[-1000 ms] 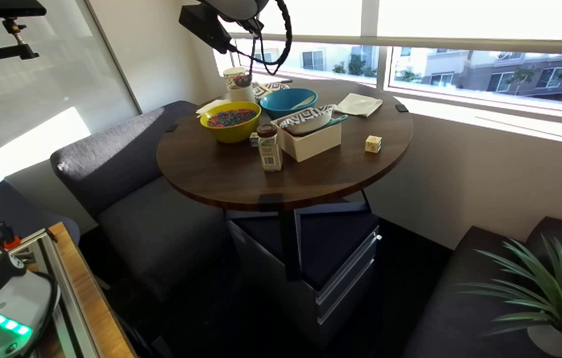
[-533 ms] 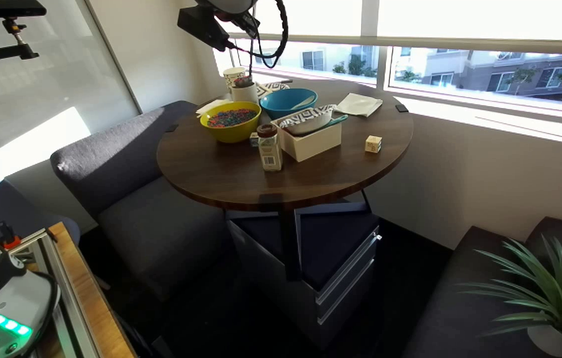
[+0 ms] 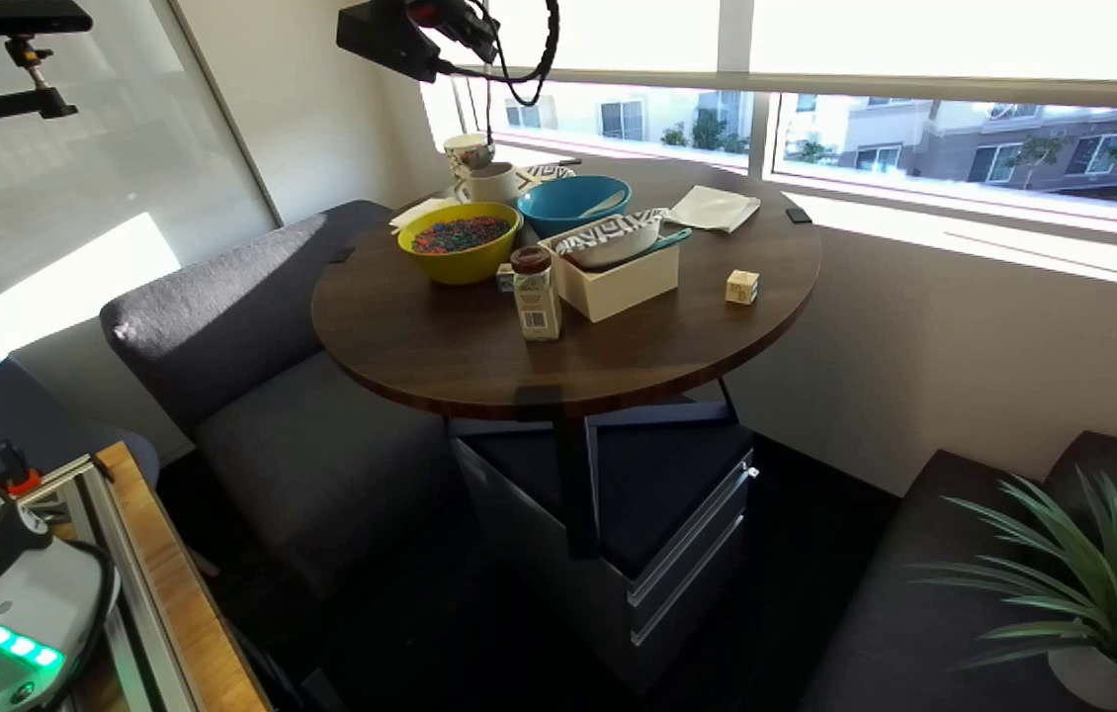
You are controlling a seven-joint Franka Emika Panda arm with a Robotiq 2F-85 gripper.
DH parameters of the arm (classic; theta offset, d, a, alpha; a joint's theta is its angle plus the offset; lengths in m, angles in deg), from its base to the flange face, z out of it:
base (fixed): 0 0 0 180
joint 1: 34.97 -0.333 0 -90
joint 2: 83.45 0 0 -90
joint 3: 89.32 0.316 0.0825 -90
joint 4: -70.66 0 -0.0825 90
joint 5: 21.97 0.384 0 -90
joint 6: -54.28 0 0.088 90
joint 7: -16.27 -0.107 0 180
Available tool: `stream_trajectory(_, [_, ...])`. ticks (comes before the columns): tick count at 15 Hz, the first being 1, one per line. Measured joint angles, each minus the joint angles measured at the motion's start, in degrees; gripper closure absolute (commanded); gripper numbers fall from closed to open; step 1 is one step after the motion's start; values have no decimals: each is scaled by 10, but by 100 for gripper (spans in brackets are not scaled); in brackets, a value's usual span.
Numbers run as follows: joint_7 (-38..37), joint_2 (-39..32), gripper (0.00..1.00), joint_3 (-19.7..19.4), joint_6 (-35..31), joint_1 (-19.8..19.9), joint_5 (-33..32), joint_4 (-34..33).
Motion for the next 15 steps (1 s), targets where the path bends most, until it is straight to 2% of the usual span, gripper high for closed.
stream_trajectory(9, [1,33,99,-16,2,-1,-32,16])
stream_trajectory(15, [21,38,99,-16,39,-15,-55,28])
